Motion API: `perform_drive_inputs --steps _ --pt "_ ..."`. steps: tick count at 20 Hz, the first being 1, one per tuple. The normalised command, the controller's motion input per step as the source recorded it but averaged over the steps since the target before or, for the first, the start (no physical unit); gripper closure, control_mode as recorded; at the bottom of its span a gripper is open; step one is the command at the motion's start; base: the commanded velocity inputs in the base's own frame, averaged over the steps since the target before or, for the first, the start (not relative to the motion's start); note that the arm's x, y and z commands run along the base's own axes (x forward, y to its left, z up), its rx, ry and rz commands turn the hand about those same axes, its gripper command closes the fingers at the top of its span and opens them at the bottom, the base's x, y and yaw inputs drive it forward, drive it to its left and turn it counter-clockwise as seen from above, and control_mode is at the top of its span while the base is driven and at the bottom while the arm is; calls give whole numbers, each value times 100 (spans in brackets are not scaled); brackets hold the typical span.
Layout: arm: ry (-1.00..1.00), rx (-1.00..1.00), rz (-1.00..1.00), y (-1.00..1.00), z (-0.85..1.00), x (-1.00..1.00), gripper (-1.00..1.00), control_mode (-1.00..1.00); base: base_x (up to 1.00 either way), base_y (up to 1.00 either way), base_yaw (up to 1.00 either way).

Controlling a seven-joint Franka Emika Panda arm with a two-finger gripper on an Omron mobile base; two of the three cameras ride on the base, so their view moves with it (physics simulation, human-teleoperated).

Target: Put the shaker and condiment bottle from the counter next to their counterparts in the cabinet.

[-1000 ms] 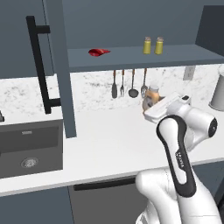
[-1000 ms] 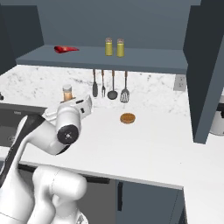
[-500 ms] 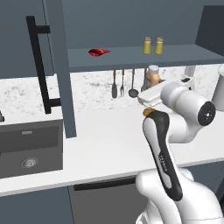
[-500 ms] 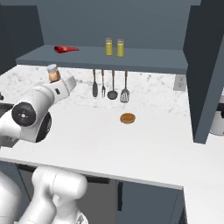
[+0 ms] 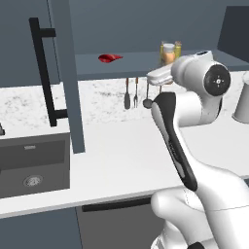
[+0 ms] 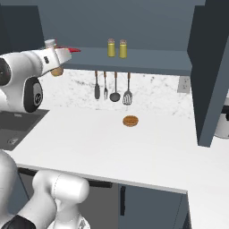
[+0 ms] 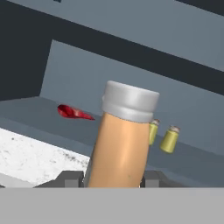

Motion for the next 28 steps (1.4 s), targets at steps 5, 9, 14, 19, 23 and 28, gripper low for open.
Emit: perform_drive_inputs --steps 5,9,14,19,23,28 --pt "5 -4 -1 19 17 0 100 -100 0 0 0" --pt "0 2 0 0 31 -1 100 -100 0 0 0" --pt "0 0 4 0 2 -2 100 -100 0 0 0" --pt "-6 0 3 0 0 0 100 -100 0 0 0" --pt "-4 0 0 2 0 2 100 -100 0 0 0" --pt "0 0 0 4 0 10 100 -100 0 0 0"
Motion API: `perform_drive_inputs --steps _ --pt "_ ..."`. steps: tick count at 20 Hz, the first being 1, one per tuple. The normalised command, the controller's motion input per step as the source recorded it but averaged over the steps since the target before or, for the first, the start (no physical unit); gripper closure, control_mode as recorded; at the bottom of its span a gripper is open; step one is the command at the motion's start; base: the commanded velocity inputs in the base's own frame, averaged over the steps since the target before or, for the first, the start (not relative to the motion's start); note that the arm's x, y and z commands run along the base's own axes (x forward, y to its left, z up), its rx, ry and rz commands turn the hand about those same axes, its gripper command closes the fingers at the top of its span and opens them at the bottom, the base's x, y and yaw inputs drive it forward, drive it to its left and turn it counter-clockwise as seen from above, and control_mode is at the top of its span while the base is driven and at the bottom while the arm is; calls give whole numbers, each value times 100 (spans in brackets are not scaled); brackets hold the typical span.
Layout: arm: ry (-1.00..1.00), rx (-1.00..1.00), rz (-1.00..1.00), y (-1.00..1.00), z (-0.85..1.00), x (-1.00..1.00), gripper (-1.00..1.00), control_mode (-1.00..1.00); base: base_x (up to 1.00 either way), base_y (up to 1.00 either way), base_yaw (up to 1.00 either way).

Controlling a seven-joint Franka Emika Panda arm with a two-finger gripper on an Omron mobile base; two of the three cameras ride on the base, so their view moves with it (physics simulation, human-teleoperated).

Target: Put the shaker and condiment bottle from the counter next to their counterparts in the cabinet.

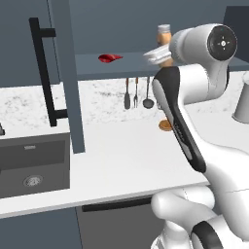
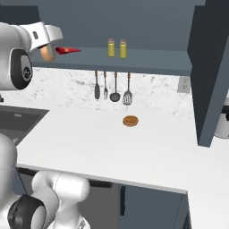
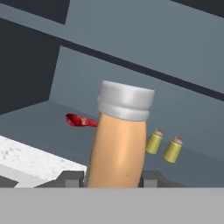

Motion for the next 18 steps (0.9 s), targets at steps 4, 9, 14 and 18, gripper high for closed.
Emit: perform_drive_inputs --steps 4,9,14,18 --pt "0 0 0 0 0 12 100 -100 0 0 0" --pt "0 1 0 0 -11 7 100 -100 0 0 0" --pt "0 0 0 0 -17 16 100 -100 0 0 0" --pt "-1 0 0 0 -10 26 100 -100 0 0 0"
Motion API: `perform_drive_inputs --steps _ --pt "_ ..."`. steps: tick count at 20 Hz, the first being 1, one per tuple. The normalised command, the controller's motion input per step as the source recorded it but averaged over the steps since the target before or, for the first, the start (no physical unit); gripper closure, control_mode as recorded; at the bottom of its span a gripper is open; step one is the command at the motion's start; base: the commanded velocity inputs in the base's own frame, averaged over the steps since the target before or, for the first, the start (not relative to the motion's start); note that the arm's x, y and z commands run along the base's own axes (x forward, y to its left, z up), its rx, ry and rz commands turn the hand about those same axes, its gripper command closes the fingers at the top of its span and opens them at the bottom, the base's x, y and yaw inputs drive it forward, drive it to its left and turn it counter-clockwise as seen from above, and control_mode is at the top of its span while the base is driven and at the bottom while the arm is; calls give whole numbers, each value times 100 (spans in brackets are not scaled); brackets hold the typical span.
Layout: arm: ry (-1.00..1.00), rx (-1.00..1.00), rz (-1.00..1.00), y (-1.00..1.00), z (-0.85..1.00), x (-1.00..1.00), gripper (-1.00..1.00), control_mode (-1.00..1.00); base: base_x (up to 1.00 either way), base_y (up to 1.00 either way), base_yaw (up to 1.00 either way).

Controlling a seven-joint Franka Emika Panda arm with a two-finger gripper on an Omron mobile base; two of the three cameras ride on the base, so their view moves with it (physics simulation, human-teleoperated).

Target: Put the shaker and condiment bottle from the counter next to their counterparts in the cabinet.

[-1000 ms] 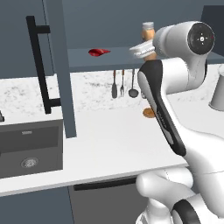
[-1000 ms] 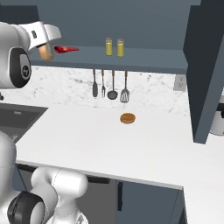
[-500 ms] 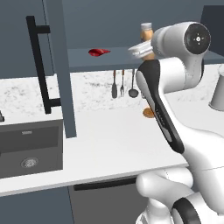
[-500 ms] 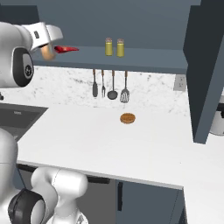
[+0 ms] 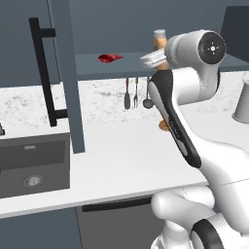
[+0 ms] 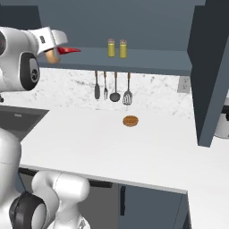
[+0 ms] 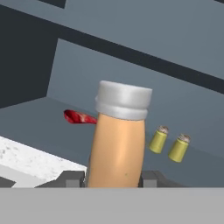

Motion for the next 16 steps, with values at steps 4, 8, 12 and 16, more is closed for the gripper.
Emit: perform_drive_inputs --steps 4,8,12,16 --pt "-1 0 0 2 -5 26 100 -100 0 0 0" --pt "0 0 1 12 0 22 100 -100 0 0 0" --pt "0 1 3 11 0 19 100 -100 0 0 0" --pt "0 9 3 0 0 17 100 -100 0 0 0"
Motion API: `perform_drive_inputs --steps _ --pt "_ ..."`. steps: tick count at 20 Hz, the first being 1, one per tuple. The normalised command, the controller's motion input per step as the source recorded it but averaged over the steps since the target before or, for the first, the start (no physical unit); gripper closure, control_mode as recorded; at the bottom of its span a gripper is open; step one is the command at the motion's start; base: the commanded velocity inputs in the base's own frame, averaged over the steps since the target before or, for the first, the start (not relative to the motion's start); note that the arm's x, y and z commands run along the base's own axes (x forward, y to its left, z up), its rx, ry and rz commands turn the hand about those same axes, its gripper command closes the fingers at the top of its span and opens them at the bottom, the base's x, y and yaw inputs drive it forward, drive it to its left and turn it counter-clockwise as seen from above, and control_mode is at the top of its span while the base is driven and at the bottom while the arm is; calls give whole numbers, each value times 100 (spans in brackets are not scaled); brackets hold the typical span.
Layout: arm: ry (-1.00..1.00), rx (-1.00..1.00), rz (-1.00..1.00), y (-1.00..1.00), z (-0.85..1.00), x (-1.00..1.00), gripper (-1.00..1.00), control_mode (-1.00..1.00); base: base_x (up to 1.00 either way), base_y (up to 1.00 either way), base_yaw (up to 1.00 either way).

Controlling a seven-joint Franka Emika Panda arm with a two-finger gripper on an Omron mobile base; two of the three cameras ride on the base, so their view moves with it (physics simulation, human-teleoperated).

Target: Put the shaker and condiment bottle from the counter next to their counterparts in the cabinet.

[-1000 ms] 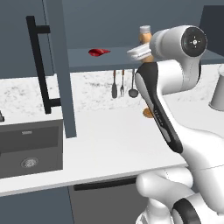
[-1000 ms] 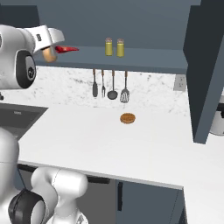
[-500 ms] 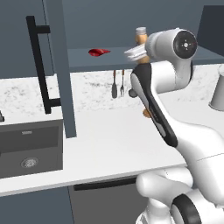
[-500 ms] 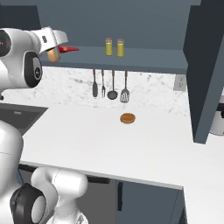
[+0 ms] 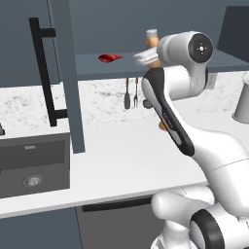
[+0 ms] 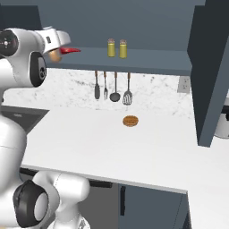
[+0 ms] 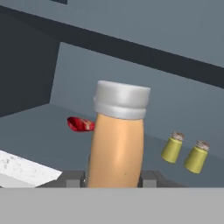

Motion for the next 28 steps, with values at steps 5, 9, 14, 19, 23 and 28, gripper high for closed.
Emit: perform_drive_inputs --steps 5,9,14,19,23,28 --pt "0 5 2 0 -7 23 100 -100 0 0 0" --pt "0 0 1 7 -19 27 100 -100 0 0 0" --pt "-2 0 0 5 -17 26 100 -100 0 0 0" --pt "-2 2 0 0 -6 27 100 -100 0 0 0" --pt "0 3 0 6 0 30 100 -100 0 0 0" --pt "0 1 0 13 0 31 100 -100 0 0 0"
